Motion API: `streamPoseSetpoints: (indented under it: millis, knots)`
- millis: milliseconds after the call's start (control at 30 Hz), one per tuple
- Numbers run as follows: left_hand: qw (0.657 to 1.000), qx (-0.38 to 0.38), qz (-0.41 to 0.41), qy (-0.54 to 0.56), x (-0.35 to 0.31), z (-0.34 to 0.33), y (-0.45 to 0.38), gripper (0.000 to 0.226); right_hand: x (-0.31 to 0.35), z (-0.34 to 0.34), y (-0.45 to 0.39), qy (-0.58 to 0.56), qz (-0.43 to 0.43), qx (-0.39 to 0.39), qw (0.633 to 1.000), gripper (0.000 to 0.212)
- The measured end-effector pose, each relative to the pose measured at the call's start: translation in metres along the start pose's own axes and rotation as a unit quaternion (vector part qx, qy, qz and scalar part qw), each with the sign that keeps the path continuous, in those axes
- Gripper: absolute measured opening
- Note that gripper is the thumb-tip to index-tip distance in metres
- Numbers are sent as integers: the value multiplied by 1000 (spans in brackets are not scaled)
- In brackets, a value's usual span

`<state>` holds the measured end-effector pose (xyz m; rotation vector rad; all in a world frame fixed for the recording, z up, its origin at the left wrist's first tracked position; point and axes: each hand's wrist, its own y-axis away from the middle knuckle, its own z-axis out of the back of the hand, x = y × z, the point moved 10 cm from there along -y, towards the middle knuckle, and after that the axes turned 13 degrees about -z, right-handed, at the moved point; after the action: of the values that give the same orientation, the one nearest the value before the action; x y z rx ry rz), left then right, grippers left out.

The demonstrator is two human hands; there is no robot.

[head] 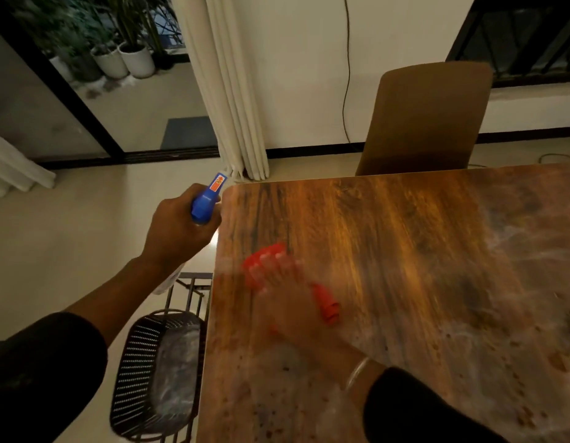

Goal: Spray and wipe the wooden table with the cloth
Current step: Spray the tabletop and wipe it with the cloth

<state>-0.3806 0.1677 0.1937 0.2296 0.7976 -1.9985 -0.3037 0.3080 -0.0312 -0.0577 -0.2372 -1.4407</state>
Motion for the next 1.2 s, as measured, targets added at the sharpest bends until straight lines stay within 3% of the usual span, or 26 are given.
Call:
streamPoseSetpoints:
  millis: [100,167,233,333,433,533,633,767,833,933,1000,1067,1200]
  knots:
    - [1000,-7,17,-4,21,9,22,29,-85,26,-42,-14,-185,-21,982,62]
    - [1000,-5,28,5,29,8,31,27,-79,32,-69,-37,-229,-9,973,64]
    - [999,-10,28,17,32,5,33,27,-25,24,-91,-27,-159,12,987,67]
    - [999,-12,23,39,25,-2,22,39,72,6,-87,13,48,30,998,64]
    - [998,-6,-7,63,3,-18,-7,40,68,4,-81,5,112,39,993,55]
    - [996,-7,-41,78,-29,-38,-39,33,-15,21,-74,0,63,38,997,67]
    - [992,-17,-57,116,-71,-65,-64,35,-152,55,-59,5,-80,12,997,64]
    - [983,-1,-66,173,-141,-122,-92,25,-317,95,-7,8,-295,-25,955,59]
    - [978,18,-74,197,-177,-154,-103,20,-321,91,11,13,-286,-27,958,59]
    - [969,96,-49,222,-218,-215,-124,20,-283,63,39,27,-102,19,994,60]
    - [943,185,2,277,-240,-260,-129,19,-297,61,63,13,-33,31,999,61]
    - [939,220,16,265,-267,-290,-134,27,-357,78,84,-2,-56,-4,998,60]
    - [949,231,-27,213,-325,-315,-146,53,-521,121,127,-68,-246,-64,965,58]
